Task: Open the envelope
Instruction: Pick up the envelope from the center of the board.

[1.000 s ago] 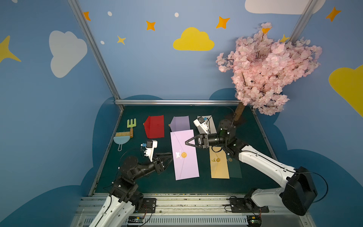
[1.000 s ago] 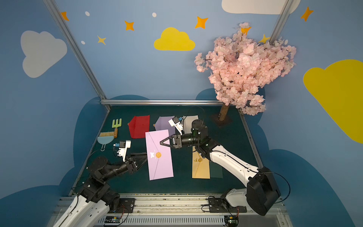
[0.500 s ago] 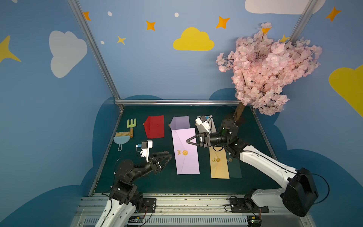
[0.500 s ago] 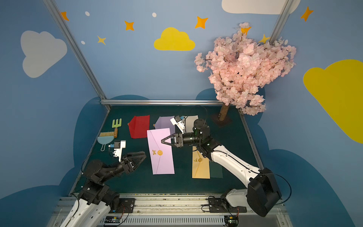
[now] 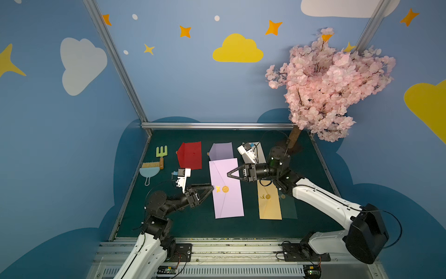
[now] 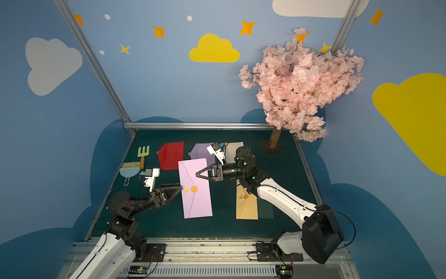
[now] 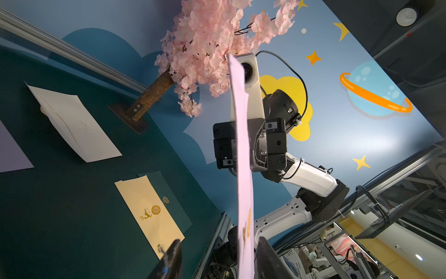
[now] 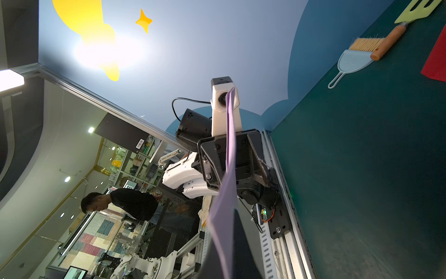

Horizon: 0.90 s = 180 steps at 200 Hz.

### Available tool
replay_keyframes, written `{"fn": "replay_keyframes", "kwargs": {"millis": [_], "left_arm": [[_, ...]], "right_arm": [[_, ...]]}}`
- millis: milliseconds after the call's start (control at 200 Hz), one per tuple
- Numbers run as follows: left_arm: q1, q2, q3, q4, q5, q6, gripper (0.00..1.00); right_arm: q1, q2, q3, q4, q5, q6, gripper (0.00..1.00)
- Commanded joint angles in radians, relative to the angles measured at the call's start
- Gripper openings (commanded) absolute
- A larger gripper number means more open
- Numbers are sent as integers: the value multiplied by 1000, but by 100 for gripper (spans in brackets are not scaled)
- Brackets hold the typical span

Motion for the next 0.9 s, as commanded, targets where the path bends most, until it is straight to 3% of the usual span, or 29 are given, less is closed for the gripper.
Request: {"fn": "replay_keyframes", "kwargs": {"millis": [0, 160, 240, 431, 606, 896], "left_arm": [[5, 6, 23, 70, 42, -9, 40], [4, 17, 22, 85, 47, -16, 14], [4, 22, 22, 86, 50, -17, 7], [5, 37, 17, 90, 51, -19, 3], [17, 52, 33, 74, 66, 1, 3], [82, 116, 65, 158, 124, -51, 3]], "right_arm": [[13, 26, 35, 91, -8, 32, 0], [20, 46, 44, 93, 2, 30, 0], [24, 54, 48, 93, 3, 31, 0], [35, 63, 56, 101, 4, 36, 0], [38, 49, 54, 40, 4, -4, 25], [39, -20, 13, -77, 22, -90, 23]]}}
